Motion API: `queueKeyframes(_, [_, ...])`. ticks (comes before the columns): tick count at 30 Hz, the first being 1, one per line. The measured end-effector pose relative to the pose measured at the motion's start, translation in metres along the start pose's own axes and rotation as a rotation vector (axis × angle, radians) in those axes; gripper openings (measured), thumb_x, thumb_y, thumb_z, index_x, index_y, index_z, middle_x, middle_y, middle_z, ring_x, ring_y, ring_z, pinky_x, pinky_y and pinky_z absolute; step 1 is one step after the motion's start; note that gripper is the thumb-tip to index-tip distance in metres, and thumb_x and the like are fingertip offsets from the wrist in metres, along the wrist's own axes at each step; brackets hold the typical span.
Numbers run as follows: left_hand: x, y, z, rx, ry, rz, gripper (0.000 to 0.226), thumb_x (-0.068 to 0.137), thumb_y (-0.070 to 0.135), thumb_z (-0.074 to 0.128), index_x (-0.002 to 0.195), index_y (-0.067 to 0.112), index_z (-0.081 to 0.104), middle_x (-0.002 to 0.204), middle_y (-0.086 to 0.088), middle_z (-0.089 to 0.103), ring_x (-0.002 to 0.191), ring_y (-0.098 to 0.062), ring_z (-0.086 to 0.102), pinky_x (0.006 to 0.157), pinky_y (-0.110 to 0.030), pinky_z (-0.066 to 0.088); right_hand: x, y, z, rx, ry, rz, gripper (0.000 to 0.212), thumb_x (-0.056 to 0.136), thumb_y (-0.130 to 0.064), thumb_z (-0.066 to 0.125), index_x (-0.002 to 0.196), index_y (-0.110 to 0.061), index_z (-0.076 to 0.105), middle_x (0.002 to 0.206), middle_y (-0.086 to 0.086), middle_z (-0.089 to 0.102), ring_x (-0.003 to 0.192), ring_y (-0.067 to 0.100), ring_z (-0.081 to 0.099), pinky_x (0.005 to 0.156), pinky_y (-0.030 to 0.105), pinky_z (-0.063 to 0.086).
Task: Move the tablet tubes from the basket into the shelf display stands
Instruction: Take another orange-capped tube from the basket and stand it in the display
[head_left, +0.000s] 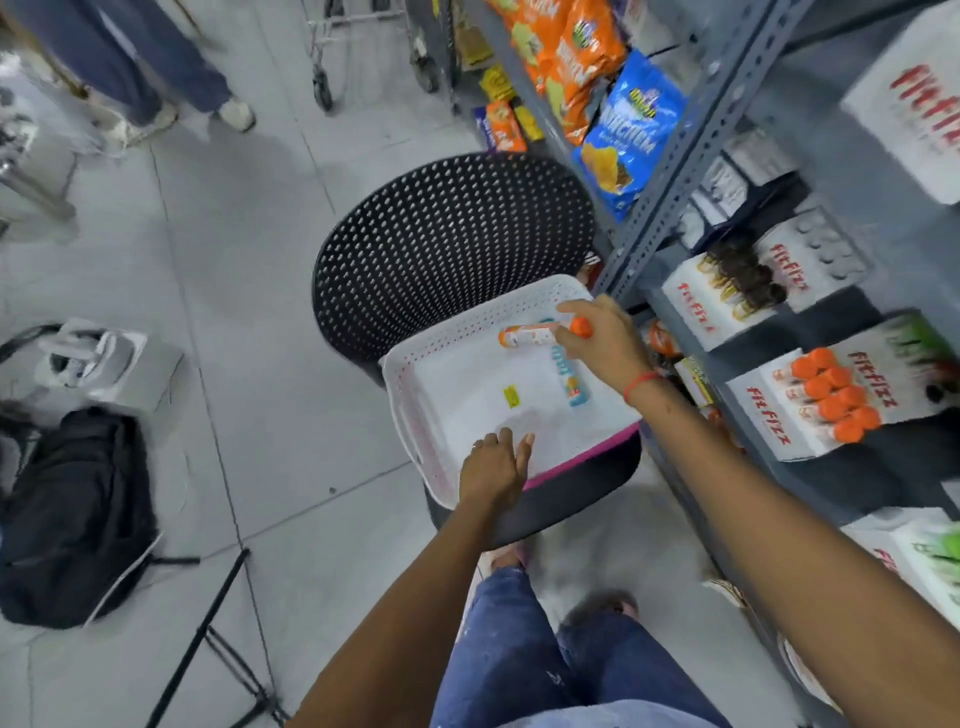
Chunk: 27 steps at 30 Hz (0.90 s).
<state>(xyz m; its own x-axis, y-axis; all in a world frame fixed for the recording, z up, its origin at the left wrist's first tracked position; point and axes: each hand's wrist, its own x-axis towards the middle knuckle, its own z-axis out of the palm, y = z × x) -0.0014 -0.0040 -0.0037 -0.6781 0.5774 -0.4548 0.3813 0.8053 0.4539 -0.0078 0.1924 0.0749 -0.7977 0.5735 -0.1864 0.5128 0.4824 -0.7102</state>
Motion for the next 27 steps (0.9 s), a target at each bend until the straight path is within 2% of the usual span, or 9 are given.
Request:
queueKeyframes(3, [0.020,0.042,-0.018,0.025,0.081,0.160,0.044,0.099,0.041,0.029,0.120,0.007,0.048,0.116,-0.022,0.061,0.105,-0.040,0.055,0.087,-0.048,0.049,-0.025,-0.006,-0.072,0.005,0.154,-0.010,0.025,0.081,-0.013,0.069,0.106,-0.010,0.068,0.100,0.014,0.053,0.083,0.022,0.057,0.072,0.001,0.049])
queueKeyframes(6, [0.040,0.103,-0.033,0.052,0.169,0.378,0.038,0.099,0.035,0.036,0.119,0.005,0.048,0.109,-0.025,0.062,0.100,-0.042,0.056,0.084,-0.049,0.048,-0.055,-0.009,-0.147,-0.009,0.300,0.023,0.026,0.077,-0.011,0.073,0.102,-0.010,0.068,0.103,0.018,0.064,0.093,0.032,0.062,0.088,0.042,0.052])
queueKeyframes(11, [0.042,0.229,-0.036,0.070,0.294,0.814,0.022,0.090,0.014,0.057,0.105,-0.003,0.059,0.087,-0.029,0.065,0.078,-0.043,0.063,0.065,-0.045,0.052,-0.120,0.002,-0.261,-0.047,0.551,0.132,0.031,0.075,-0.010,0.074,0.105,-0.009,0.065,0.104,0.016,0.069,0.095,0.031,0.064,0.090,0.047,0.051])
queueKeyframes(14, [0.029,0.301,-0.026,0.041,0.295,0.959,0.026,0.094,0.022,0.052,0.108,0.001,0.057,0.096,-0.025,0.064,0.087,-0.042,0.060,0.075,-0.046,0.050,-0.162,0.013,-0.318,-0.061,0.693,0.192,0.032,0.076,-0.005,0.073,0.107,-0.004,0.064,0.098,0.015,0.066,0.088,0.027,0.063,0.090,0.053,0.050])
queueKeyframes(17, [0.014,0.359,-0.012,0.117,0.307,1.152,0.031,0.095,0.023,0.045,0.115,0.001,0.054,0.105,-0.023,0.063,0.097,-0.040,0.056,0.086,-0.047,0.045,-0.203,0.024,-0.362,-0.103,0.827,0.276,0.030,0.077,-0.009,0.073,0.105,-0.006,0.065,0.091,0.011,0.065,0.086,0.034,0.067,0.079,0.043,0.055])
queueKeyframes(19, [0.000,0.390,0.000,0.167,0.320,1.239,0.033,0.095,0.027,0.043,0.114,0.002,0.055,0.105,-0.021,0.061,0.096,-0.039,0.055,0.085,-0.047,0.043,-0.229,0.035,-0.388,-0.209,0.889,0.367,0.028,0.078,-0.015,0.072,0.105,-0.010,0.065,0.096,0.015,0.070,0.085,0.028,0.065,0.073,0.033,0.047])
queueKeyframes(21, [-0.014,0.415,0.013,0.199,0.276,1.268,0.038,0.096,0.034,0.040,0.115,0.003,0.053,0.110,-0.019,0.058,0.101,-0.038,0.052,0.086,-0.046,0.041,-0.251,0.047,-0.411,-0.271,0.933,0.444,0.029,0.078,-0.019,0.072,0.105,-0.012,0.065,0.104,0.015,0.071,0.095,0.028,0.064,0.081,0.035,0.048])
queueKeyframes(24, [-0.016,0.429,0.030,0.273,0.169,1.163,0.051,0.098,0.042,0.034,0.128,0.002,0.045,0.133,-0.021,0.048,0.125,-0.038,0.040,0.104,-0.045,0.032,-0.254,0.062,-0.432,-0.285,0.947,0.483,0.029,0.077,-0.021,0.073,0.104,-0.014,0.066,0.108,0.012,0.071,0.103,0.029,0.063,0.087,0.033,0.048])
queueKeyframes(27, [-0.009,0.438,0.046,0.431,0.054,1.080,0.066,0.098,0.050,0.019,0.143,0.003,0.023,0.155,-0.019,0.019,0.145,-0.033,0.009,0.119,-0.044,0.007,-0.244,0.077,-0.449,-0.356,0.897,0.515,0.028,0.078,-0.018,0.071,0.104,-0.010,0.066,0.110,0.015,0.069,0.104,0.031,0.062,0.085,0.032,0.047])
